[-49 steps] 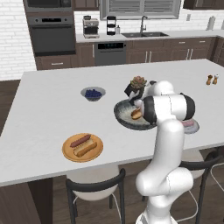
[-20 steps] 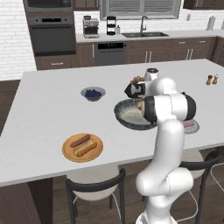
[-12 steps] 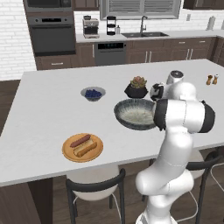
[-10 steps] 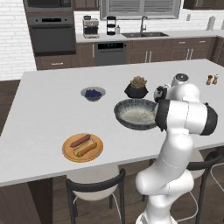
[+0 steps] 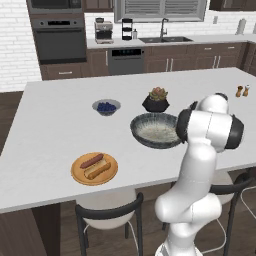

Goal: Place one bun and one sausage from the bowl on each plate.

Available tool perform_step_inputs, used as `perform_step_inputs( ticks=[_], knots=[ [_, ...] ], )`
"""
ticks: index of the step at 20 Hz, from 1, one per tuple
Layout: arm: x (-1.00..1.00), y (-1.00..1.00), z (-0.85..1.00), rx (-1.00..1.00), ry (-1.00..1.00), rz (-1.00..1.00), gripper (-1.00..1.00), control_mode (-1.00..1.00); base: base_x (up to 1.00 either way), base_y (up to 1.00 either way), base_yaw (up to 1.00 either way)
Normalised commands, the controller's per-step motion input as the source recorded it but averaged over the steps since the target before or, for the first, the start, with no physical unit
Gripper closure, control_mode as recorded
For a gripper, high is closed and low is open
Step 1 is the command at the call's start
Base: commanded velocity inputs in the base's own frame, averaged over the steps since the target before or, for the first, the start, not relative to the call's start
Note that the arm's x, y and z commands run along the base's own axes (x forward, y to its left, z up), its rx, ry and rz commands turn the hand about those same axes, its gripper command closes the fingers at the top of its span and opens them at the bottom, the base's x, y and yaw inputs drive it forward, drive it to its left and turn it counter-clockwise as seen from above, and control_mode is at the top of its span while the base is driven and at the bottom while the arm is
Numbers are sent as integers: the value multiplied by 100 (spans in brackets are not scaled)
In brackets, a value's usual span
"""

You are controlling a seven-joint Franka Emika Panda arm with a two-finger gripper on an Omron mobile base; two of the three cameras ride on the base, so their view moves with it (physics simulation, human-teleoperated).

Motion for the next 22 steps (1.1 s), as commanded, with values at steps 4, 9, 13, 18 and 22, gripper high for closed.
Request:
perform_step_inputs(
  ticks=[4,9,13,18,22],
  knots=[
    [8,-4,-58,0,14,0,100,-100,0,0,0],
    [35,0,-40,0,6,0,-100,-100,0,0,0],
    [24,-3,-13,0,0,0,-100,-100,0,0,0],
    [-4,-6,7,1,0,0,-100,-100,0,0,0],
    [-8,0,21,0,0,0,-100,-100,0,0,0]
  ],
)
